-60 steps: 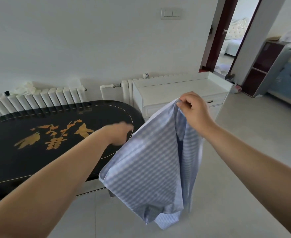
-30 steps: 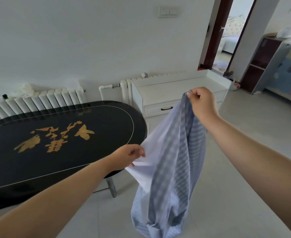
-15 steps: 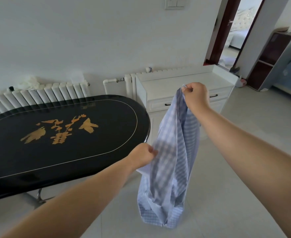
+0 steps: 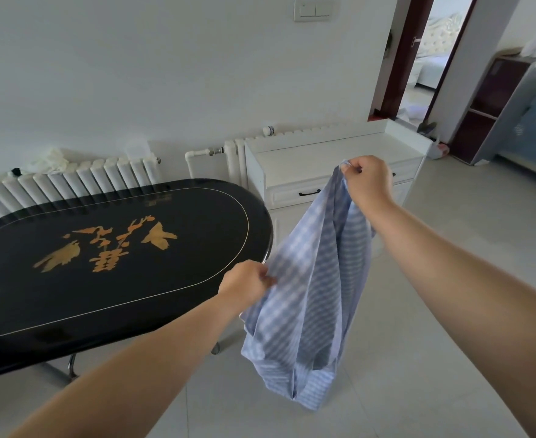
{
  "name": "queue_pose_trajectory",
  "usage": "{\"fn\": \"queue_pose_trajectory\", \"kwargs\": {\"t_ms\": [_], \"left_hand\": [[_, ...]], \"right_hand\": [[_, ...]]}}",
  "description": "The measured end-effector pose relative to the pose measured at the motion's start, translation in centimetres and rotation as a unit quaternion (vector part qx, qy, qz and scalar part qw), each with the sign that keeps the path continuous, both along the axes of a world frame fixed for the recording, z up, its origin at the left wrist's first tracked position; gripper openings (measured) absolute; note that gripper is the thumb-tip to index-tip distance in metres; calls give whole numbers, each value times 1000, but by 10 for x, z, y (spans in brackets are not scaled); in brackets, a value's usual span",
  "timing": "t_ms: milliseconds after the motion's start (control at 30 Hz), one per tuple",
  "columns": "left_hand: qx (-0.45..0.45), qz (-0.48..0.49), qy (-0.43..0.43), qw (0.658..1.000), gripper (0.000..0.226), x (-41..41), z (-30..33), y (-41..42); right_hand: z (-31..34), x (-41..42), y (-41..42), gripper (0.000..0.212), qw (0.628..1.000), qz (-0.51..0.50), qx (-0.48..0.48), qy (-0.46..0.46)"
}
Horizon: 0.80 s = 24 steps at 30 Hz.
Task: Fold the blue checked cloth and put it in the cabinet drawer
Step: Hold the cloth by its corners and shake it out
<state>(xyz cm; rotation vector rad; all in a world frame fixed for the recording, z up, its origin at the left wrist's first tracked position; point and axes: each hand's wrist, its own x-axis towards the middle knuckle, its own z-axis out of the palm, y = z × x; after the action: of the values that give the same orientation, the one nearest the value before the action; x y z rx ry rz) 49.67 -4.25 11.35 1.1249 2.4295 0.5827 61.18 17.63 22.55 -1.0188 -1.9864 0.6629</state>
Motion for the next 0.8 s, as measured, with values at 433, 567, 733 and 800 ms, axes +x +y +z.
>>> {"fn": "queue_pose_trajectory", "kwargs": {"t_ms": [433, 567, 733, 800], "left_hand": [[83, -96, 283, 951, 21, -104, 126, -8], [119, -107, 101, 982, 19, -100, 138, -8], [156, -7, 129, 979, 15, -108, 142, -5], [199, 11, 79, 977, 20, -105, 136, -5]], "right_hand": [[-12, 54, 29, 17, 982, 94, 121, -111], [-13, 72, 38, 18, 967, 116, 152, -170], [-13, 74, 30, 16, 955, 135, 207, -166], [-11, 75, 28, 17, 960, 134, 190, -158]]}}
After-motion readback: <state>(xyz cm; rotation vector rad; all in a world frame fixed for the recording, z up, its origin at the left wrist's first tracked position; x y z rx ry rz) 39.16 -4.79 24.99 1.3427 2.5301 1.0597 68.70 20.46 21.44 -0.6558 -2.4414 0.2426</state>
